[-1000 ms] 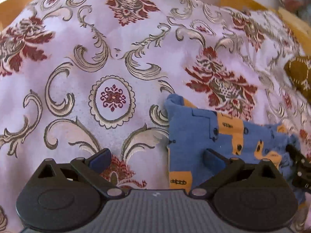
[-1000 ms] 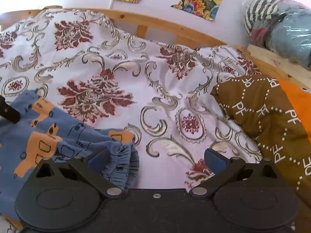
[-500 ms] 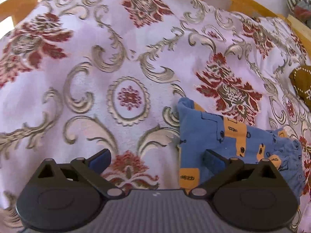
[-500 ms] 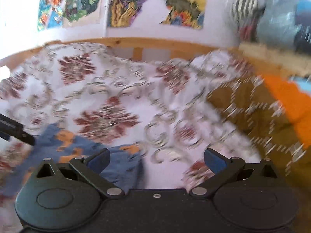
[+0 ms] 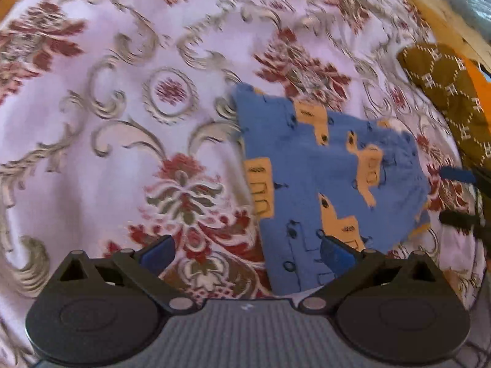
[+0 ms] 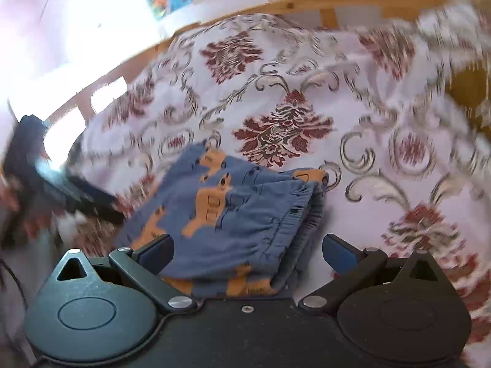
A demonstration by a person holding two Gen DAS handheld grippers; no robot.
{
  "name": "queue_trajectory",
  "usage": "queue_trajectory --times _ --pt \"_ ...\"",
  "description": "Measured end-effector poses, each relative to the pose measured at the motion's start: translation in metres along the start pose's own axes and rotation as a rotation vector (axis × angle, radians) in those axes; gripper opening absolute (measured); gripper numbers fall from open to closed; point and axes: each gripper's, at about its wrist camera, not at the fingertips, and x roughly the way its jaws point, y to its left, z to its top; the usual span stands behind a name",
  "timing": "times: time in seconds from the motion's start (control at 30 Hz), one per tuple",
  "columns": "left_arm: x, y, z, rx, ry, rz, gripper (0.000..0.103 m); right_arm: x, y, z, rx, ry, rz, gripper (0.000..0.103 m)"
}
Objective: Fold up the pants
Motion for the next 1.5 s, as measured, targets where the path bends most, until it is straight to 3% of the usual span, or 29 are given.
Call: queue_trajectory --times 0.13,0.23,0.37,0.47,0.53,0.73,0.87,1.03,1.13,1.2,1.27,1.5 --pt "0.012 0.011 0.007 -0.067 -0.098 -0.125 0.103 0.013 -0.024 0.0 0.089 0.043 0.071 0.103" --pt "0.027 0.021 0.011 -0.153 -0.155 -0.14 0.103 0.016 -0.031 -0.003 0.104 0.059 0.106 0.103" --pt "0.032 0.015 0.013 -0.1 -0.176 -0.208 0.103 0.018 -0.043 -0.007 0.198 0.038 0.168 0.103" --pt "0.04 0.01 0.012 -0.068 -0.154 -0.25 0.103 0.023 -0.048 -0.009 0.257 0.033 0.217 0.103" --pt "0.045 0.009 0.011 -0.064 -0.135 -0.24 0.103 0.024 -0.047 -0.009 0.255 0.033 0.219 0.103" --pt "0.046 0.023 0.013 -0.114 -0.098 -0.3 0.103 0.023 -0.047 -0.013 0.326 -0.025 0.222 0.102" --pt "0.049 0.031 0.016 -0.161 -0.083 -0.333 0.103 0.021 -0.052 -0.016 0.383 -0.049 0.207 0.088" --pt "0.049 0.031 0.015 -0.15 -0.073 -0.329 0.103 0.018 -0.062 -0.022 0.455 -0.064 0.195 0.072" --pt "0.047 0.027 0.014 -0.125 -0.067 -0.31 0.103 0.018 -0.063 -0.024 0.459 -0.062 0.165 0.058" --pt "0.047 0.025 0.014 -0.111 -0.062 -0.301 0.103 0.018 -0.063 -0.026 0.456 -0.057 0.133 0.044" --pt "0.046 0.023 0.014 -0.101 -0.058 -0.287 0.101 0.018 -0.064 -0.027 0.456 -0.05 0.109 0.037" --pt "0.04 0.005 0.011 -0.002 -0.055 -0.152 0.077 0.017 -0.048 -0.032 0.418 -0.067 0.019 0.035"
